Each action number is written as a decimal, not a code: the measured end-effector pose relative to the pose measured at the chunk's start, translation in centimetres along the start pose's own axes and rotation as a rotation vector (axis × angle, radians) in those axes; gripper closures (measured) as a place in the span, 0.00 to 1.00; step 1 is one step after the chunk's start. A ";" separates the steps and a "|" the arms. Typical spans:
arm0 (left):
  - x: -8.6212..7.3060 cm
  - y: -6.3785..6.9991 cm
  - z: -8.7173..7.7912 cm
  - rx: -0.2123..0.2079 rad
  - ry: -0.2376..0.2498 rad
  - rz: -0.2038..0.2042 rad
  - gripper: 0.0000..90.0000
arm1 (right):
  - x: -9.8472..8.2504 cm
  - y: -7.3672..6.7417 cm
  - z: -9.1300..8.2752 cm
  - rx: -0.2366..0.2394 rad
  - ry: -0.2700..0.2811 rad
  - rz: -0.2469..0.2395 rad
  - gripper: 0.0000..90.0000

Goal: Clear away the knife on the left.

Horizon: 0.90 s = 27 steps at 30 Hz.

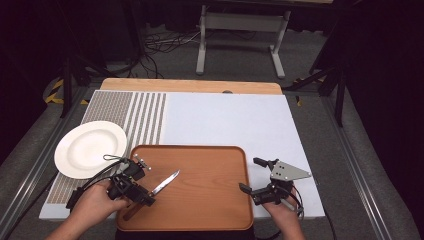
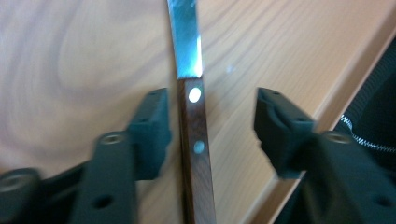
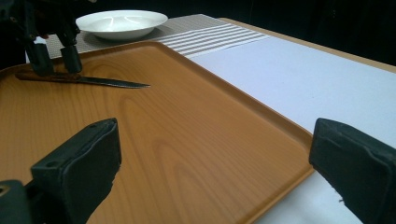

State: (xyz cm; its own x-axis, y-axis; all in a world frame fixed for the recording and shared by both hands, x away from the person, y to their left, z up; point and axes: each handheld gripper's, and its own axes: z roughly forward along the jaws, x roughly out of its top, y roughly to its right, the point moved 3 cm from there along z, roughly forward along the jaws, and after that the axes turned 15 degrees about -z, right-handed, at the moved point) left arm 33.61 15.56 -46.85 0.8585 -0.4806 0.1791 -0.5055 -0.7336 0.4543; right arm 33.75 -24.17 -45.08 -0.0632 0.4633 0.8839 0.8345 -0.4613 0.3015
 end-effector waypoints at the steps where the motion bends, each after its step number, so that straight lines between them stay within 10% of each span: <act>1: 0.1 0.1 -0.1 -0.007 0.001 0.013 0.47 | 0.0 0.0 0.0 0.001 0.001 0.000 0.03; 9: 0.6 0.7 -1.2 -0.108 0.108 0.172 0.18 | 0.0 0.0 0.0 0.000 0.001 -0.002 0.03; 13: 0.8 1.3 -1.6 -0.079 0.145 0.239 0.18 | 0.0 0.0 0.0 -0.001 0.000 -0.005 0.03; 17: 0.9 2.3 -1.4 0.013 0.143 0.364 0.38 | 0.1 -0.1 0.0 -0.001 0.000 -0.007 0.03; 27: 1.7 3.4 0.1 0.133 0.064 0.515 0.91 | 0.0 0.0 0.0 0.001 0.000 -0.008 0.03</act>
State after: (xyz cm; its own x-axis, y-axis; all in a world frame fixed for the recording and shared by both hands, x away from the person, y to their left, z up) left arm 33.36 12.17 -45.07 0.4975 -0.7674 0.4044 -0.8659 -0.4669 0.1793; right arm 33.70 -24.17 -45.06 -0.0696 0.4673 0.8813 0.8343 -0.4571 0.3082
